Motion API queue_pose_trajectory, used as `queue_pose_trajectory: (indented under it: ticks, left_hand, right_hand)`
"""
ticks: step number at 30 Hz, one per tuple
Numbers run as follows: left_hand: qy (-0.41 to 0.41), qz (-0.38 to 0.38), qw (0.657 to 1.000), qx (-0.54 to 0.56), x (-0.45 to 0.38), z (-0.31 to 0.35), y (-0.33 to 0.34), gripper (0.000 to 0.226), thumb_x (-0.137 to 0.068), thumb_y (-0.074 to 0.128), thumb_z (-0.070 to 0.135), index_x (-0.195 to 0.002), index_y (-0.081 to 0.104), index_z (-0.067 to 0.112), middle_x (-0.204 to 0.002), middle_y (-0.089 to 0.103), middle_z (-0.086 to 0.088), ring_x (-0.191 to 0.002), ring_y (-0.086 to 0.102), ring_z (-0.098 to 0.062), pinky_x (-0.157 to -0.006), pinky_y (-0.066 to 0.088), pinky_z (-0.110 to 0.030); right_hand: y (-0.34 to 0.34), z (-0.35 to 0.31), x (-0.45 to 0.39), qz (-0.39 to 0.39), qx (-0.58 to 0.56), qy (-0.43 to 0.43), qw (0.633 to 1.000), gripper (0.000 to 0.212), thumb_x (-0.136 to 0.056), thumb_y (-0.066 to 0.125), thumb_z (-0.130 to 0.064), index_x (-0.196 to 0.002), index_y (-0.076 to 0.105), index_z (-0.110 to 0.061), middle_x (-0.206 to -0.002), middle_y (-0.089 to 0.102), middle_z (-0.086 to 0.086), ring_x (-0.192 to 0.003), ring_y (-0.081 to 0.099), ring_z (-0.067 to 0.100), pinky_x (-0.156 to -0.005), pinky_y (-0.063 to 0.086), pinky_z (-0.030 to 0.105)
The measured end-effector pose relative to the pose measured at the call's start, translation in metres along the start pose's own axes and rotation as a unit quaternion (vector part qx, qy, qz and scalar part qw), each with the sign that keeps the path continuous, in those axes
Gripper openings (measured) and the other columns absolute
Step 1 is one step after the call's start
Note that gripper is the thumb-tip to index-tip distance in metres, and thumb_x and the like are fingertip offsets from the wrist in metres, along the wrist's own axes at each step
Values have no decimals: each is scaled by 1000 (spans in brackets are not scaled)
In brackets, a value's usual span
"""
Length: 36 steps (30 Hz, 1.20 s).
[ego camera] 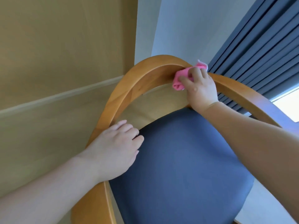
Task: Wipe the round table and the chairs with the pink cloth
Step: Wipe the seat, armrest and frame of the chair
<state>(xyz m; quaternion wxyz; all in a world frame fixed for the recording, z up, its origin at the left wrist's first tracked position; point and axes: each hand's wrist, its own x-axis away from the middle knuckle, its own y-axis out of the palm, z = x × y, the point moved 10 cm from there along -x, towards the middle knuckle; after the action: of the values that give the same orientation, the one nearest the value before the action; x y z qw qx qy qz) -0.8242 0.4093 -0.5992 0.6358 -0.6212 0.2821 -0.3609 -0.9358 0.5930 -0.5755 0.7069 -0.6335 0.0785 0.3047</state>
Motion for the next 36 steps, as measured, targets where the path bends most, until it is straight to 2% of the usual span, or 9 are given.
queue_pose_trajectory:
  ticks: [3,9,15,18,20,22,25,32,36]
  left_hand:
    - [-18,15,1000,-6,1,-16,-2,23,-80,64,26,-100,69,15,-92,64,1,-93,62,-22,-104,42,-41]
    - [22,38,999,-11,0,-19,-22,22,-78,68,21,-99,69,15,-92,64,2,-93,63,-21,-103,42,-41]
    - [42,29,999,-14,11,-27,-34,23,-74,72,19,-96,70,17,-90,64,5,-91,64,-18,-102,42,-40]
    - [43,14,999,-13,19,-33,-35,27,-75,70,24,-101,69,20,-96,64,7,-95,63,-15,-104,39,-36]
    - [38,16,999,-12,27,-39,-35,28,-78,66,26,-106,68,21,-101,64,8,-100,61,-13,-105,36,-34]
    - [30,5,999,-18,37,-47,-33,28,-85,57,28,-111,67,22,-107,64,8,-104,59,-12,-106,33,-35]
    - [5,-16,1000,-24,52,-61,-33,32,-93,45,32,-115,66,22,-111,64,7,-107,59,-11,-106,33,-35]
    - [4,-92,992,-81,55,-74,-45,37,-80,70,24,-115,67,13,-113,65,-1,-109,61,-21,-105,40,-41]
    - [9,-98,991,-90,43,-71,-57,37,-81,70,24,-117,66,14,-116,64,-1,-112,60,-21,-106,40,-39]
  right_hand:
    - [3,16,14,10,-118,227,967,40,-79,52,8,-114,62,-7,-106,52,22,-90,54,39,-59,49,40]
    - [30,45,53,59,-288,585,756,41,-89,44,-3,-127,48,-18,-122,47,3,-89,48,16,-74,40,30]
    - [41,-7,20,-6,-349,509,787,21,-89,39,1,-89,57,-11,-94,57,6,-83,55,21,-73,45,28]
    - [26,-67,6,-26,-332,365,870,26,-90,46,6,-110,60,-2,-104,56,14,-86,54,25,-77,47,32]
    - [26,-106,9,-69,-365,322,871,37,-92,45,7,-127,53,3,-121,53,21,-96,55,26,-87,48,37]
    - [30,-139,17,-112,-446,326,826,41,-96,41,0,-137,40,5,-142,40,20,-113,50,22,-106,38,36]
    - [26,-171,17,-78,-602,347,715,33,-102,34,-23,-126,36,-2,-130,37,10,-121,38,14,-117,23,38]
    - [42,-116,6,52,-569,539,618,43,-104,27,-30,-139,30,-5,-99,50,8,-80,54,16,-74,43,33]
    - [62,-52,1,105,-549,606,565,31,-104,27,-26,-128,34,-9,-118,40,2,-100,43,17,-89,40,36]
